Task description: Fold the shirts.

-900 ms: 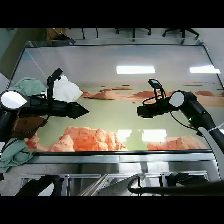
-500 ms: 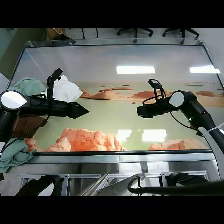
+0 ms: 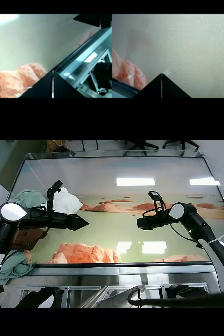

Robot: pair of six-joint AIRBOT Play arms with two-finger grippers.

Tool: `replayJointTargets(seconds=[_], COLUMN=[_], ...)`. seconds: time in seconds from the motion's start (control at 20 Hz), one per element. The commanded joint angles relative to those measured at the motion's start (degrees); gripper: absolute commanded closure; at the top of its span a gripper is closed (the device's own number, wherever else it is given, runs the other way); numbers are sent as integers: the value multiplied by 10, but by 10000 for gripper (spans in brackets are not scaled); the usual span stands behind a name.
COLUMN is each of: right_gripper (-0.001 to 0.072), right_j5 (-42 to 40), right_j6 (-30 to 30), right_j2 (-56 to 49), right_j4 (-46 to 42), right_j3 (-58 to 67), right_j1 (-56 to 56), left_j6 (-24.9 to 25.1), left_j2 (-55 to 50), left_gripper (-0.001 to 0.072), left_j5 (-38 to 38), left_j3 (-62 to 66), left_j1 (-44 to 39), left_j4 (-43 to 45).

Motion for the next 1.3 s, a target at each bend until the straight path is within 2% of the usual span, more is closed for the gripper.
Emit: replayJointTargets(seconds=[0.0, 0.15, 0.45, 0.55, 0.6, 0.65, 0.7, 0.75, 0.8, 0.9, 1.05, 1.1, 1.15, 1.25], right_gripper=[692, 693, 692, 692, 682, 669, 512, 320, 278, 276, 266, 210, 71, 56], right_j5=[0, -1, -6, -28, -40, -49, -61, -70, -77, -79, -79, -79, -79, -79], right_j6=[0, 0, 0, 0, 0, 0, 0, 0, 0, 0, 0, 0, 0, 0], right_j2=[0, 0, -17, -23, -26, -30, -34, -38, -42, -51, -68, -72, -78, -87], right_j4=[0, 0, 18, 30, 30, 30, 30, 29, 27, 21, 14, 13, 13, 13], right_j3=[0, 0, 0, 0, 0, 0, 0, 0, 0, 0, 0, 0, 0, 0], right_j1=[0, 0, 0, 0, 0, 0, 0, 0, 0, 0, 0, 0, 0, 0], left_j6=[0, 0, 0, 10, 9, 9, 7, 8, 9, 9, 9, 9, 9, 9], left_j2=[0, 0, 0, 0, -2, -8, -20, -37, -62, -128, -246, -281, -317, -377], left_gripper=[687, 687, 687, 685, 624, 143, 28, 27, 28, 27, 27, 27, 27, 27], left_j5=[19, 69, 98, 160, 200, 244, 281, 316, 352, 414, 443, 433, 420, 387], left_j3=[0, 0, 0, 0, 0, 0, 0, 0, 1, 2, 40, 64, 92, 150], left_j1=[-1, -1, -1, 6, 17, 33, 52, 75, 99, 146, 199, 211, 221, 229], left_j4=[-5, -4, -3, 57, 124, 186, 231, 262, 280, 285, 285, 283, 280, 280])
